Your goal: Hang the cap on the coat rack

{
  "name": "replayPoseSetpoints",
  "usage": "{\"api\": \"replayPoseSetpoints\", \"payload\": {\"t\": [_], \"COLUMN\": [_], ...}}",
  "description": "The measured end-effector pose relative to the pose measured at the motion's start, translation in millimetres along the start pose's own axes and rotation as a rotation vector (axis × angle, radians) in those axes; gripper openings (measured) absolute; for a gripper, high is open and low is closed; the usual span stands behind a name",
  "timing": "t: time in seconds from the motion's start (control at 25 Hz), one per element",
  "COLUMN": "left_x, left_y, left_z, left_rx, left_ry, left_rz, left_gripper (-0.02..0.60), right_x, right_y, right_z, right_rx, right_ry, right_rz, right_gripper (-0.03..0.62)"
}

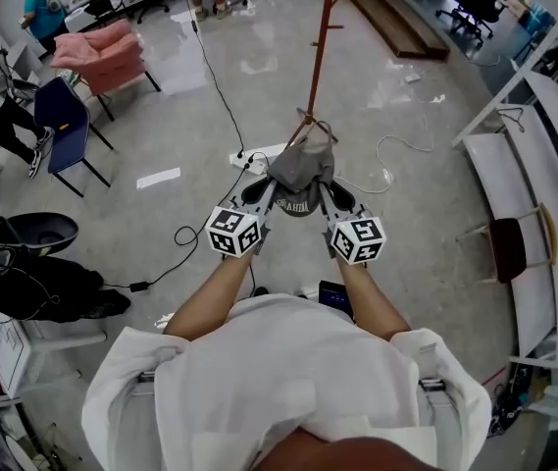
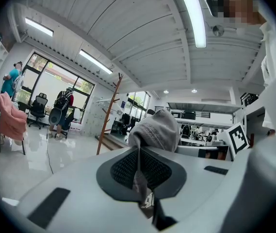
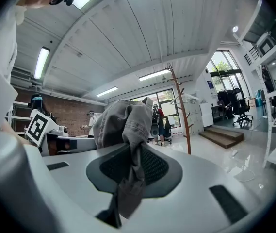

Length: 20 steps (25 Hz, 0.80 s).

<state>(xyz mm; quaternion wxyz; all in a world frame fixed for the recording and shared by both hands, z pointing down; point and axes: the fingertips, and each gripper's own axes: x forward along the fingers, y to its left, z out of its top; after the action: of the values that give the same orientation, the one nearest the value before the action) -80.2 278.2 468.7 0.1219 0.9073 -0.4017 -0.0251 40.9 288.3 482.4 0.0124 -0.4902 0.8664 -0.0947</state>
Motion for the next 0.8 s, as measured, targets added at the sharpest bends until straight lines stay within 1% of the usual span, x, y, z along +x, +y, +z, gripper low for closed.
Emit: {"api": "replayPoseSetpoints", "payload": {"t": [0.32,0.52,0.8], "left_x": [8.8,5.3,15.4], "left_y": [-21.1,-29.6,-39.5], "left_z": [5.2,-4.0,-14.7], "left_rx": [0.017,0.014,0.006], "left_ry": [-0.001,0.007,0.016], "left_rz": [-0.007,0.008,0.016], "left_gripper": [0.020,0.020,0.020], "right_x": [-14.4,-23.3,-32.8], "right_y": [-15.0,-15.8,-29.7], "right_z": [10.1,3.3,-3.0], "right_rx": [0.011,0.019,0.023], "right_ry": [-0.021,-0.019,-0.016], "right_rz": [0.001,0.012,0.012], "right_gripper": [0.067,0.067,0.067]}}
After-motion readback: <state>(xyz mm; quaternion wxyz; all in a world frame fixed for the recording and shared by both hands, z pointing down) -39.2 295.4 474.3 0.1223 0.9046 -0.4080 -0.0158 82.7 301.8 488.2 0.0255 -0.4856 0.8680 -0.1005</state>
